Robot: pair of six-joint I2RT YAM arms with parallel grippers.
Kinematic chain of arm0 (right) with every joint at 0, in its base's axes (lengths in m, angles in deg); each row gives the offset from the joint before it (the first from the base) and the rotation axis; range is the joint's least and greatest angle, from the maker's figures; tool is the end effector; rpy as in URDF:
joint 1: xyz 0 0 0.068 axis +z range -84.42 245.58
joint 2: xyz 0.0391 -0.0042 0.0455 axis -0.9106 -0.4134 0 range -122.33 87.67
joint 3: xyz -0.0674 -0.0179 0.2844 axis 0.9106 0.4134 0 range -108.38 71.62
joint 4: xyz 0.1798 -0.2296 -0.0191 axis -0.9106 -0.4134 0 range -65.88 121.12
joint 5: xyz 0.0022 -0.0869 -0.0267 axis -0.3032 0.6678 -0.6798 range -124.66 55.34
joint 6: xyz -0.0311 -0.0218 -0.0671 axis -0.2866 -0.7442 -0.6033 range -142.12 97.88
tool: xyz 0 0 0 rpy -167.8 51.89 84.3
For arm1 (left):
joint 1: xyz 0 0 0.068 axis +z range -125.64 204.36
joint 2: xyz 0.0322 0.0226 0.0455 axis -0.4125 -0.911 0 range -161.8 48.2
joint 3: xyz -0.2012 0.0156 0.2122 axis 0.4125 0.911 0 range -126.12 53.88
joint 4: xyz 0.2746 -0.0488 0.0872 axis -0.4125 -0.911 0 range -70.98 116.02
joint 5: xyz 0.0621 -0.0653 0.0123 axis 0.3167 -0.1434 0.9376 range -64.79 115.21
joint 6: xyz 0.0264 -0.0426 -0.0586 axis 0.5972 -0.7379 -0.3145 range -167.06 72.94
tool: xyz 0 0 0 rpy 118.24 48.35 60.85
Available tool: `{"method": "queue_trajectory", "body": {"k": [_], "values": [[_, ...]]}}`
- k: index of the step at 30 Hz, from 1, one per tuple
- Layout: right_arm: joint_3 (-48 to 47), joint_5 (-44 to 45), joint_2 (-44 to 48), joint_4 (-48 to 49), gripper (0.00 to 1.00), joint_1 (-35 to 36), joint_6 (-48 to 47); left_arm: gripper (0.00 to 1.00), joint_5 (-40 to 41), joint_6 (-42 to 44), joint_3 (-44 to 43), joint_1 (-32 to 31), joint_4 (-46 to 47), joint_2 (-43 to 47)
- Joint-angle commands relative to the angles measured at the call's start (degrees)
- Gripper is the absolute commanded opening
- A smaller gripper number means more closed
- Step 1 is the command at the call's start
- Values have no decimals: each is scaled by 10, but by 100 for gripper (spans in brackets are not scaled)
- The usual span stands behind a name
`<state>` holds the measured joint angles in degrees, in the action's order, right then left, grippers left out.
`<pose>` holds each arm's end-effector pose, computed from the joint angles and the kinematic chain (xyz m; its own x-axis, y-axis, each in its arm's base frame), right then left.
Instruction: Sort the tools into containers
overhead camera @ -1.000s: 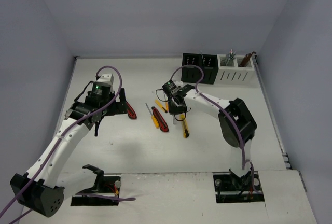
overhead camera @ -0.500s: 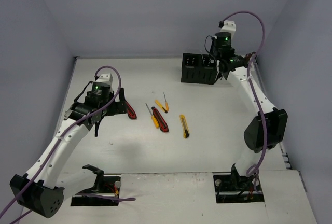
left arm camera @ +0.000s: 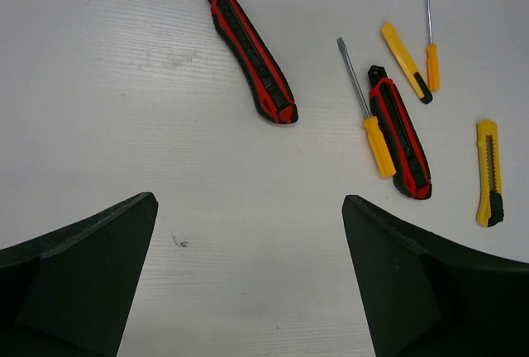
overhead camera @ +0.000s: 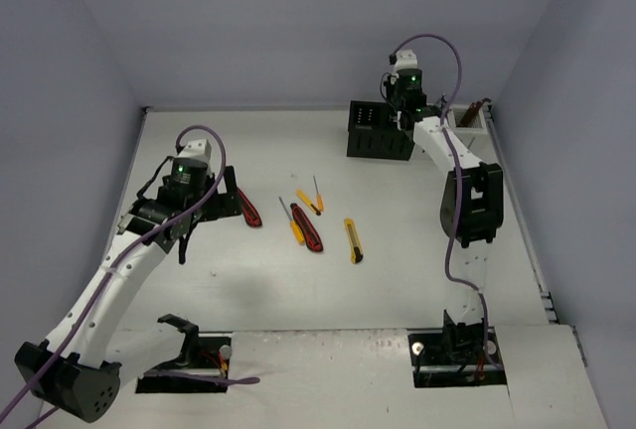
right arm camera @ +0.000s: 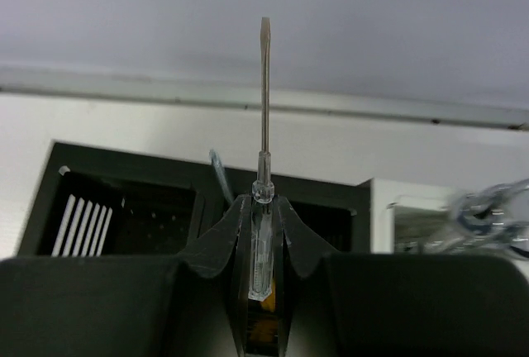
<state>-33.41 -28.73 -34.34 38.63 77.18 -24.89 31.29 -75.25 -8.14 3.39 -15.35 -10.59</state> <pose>0.5806 0.1122 0.3083 -0.1561 -0.0812 -0.9844 -0.1079 0.9921 -0.0647 0.2414 -0.0850 0.3466 -0.6396 -0.2580 -0.7241 -0.0275 0.9491 -0.3139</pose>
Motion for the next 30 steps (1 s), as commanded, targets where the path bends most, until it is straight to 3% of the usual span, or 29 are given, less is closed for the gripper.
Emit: {"method": "queue_trajectory", "body": {"k": [1, 3, 7, 11, 21, 30], "values": [[-4, -18, 3, 57, 0, 0, -20, 94, 12, -11, -9, 3, 5, 22], [15, -18, 9, 57, 7, 0, -23, 94, 17, -10, -8, 3, 4, 27], [45, -5, 53, 53, 38, 4, -24, 94, 22, -3, -13, 2, 5, 26], [61, -20, 115, 23, 49, 16, -15, 94, 20, 5, -25, 2, 6, 19], [85, -23, 204, -178, 52, 128, 91, 94, 6, 12, -42, 2, 7, -1], [167, -70, 179, -224, 47, 201, 236, 94, -12, 3, -28, 2, 4, 14]]}}
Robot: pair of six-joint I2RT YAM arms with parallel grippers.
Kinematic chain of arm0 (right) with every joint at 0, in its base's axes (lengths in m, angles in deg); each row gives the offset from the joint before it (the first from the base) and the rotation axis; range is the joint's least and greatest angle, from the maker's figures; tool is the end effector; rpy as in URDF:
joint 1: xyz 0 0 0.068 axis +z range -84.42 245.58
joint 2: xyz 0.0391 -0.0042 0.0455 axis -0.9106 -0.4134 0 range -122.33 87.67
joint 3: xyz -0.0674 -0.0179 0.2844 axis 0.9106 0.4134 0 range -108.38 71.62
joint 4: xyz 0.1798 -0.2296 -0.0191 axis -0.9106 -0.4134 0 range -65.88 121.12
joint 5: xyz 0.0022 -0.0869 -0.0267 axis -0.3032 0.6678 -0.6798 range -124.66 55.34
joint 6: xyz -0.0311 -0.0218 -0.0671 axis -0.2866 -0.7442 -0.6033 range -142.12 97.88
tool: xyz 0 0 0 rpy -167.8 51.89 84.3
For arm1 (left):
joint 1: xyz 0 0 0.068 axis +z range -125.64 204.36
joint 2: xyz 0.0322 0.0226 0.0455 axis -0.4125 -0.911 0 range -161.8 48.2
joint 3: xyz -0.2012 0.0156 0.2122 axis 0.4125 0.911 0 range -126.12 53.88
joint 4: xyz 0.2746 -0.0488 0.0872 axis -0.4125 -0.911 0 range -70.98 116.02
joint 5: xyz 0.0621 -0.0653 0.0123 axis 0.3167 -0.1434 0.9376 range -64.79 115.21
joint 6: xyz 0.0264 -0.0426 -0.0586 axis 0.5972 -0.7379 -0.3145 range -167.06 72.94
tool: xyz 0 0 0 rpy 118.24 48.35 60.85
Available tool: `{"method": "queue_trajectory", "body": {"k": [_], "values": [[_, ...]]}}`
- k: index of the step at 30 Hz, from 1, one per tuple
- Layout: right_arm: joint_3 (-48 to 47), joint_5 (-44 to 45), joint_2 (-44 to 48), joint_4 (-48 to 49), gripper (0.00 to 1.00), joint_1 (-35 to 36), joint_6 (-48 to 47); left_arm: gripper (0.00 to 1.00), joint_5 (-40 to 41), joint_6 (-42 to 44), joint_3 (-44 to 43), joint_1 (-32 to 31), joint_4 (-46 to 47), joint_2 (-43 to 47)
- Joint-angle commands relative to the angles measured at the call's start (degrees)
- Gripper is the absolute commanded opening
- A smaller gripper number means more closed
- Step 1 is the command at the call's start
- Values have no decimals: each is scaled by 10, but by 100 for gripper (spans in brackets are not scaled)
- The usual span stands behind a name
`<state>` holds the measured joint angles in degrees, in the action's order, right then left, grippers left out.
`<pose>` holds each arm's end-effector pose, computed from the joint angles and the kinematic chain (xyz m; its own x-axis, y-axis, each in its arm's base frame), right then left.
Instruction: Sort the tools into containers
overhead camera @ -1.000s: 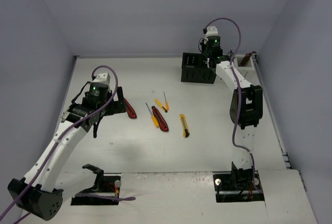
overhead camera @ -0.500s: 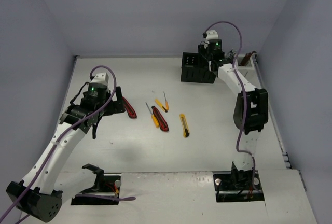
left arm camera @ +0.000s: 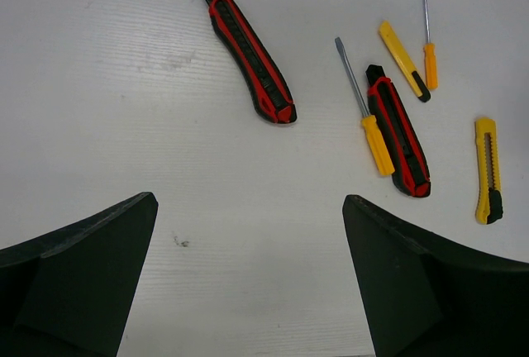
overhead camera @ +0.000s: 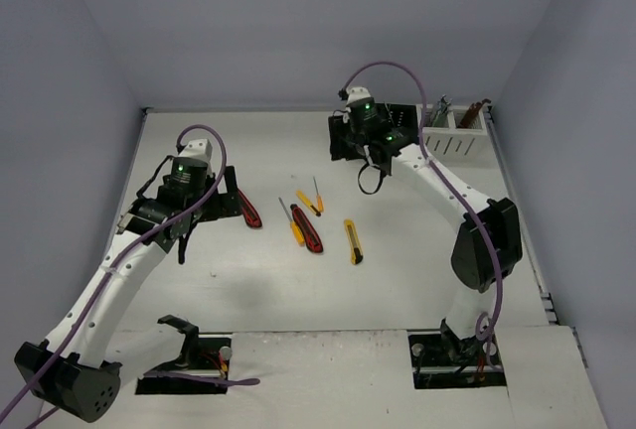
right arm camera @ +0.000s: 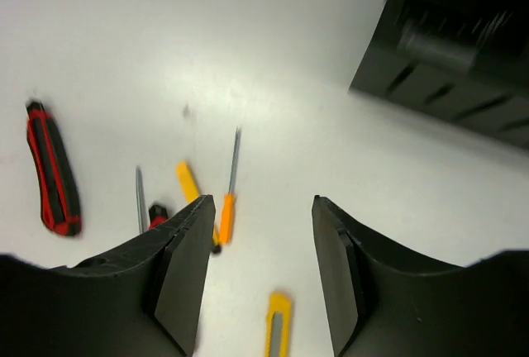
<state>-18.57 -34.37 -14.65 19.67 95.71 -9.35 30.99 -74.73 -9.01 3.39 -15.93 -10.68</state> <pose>0.4264 0.2470 0.3361 -0.4475 -0.0042 -0.8943 -0.4092 0.8901 0.2006 0.2410 -0.0852 0.3509 -0.6393 -0.2499 -0.7272 -0.0171 0.9501 -0.3114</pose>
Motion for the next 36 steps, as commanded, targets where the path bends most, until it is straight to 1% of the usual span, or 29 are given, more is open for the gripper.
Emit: {"method": "queue_trajectory", "body": {"k": [1, 5, 13, 19, 23, 25, 30, 33, 34, 35, 36], "values": [[21, -9, -27, -36, 47, 24, 87, 94, -10, -3, -17, 2, 10, 18], [17, -6, -76, -40, 45, 43, 98, 94, -11, -4, -8, 2, 3, 28], [-45, -6, -177, -41, 42, 61, 82, 94, -11, -7, 10, 3, -9, 40], [-65, -4, -221, -44, 40, 69, 83, 94, -7, -12, 25, 2, -17, 55], [-55, 31, -228, -47, 36, 73, 87, 94, 2, -13, 31, 2, -21, 62], [-49, 49, -229, -53, 33, 73, 88, 94, 3, -13, 33, 2, -22, 64], [-46, 74, -235, -70, 21, 72, 87, 94, 3, -15, 34, 2, -21, 62], [-45, 83, -231, -77, 9, 72, 82, 94, 3, -15, 31, 2, -21, 58], [-45, 89, -224, -77, 2, 72, 77, 94, 3, -15, 31, 3, -21, 57], [-47, 95, -217, -78, 0, 71, 72, 94, 3, -15, 30, 3, -21, 57], [-51, 98, -208, -78, 0, 71, 67, 94, 3, -14, 29, 3, -21, 57]]}}
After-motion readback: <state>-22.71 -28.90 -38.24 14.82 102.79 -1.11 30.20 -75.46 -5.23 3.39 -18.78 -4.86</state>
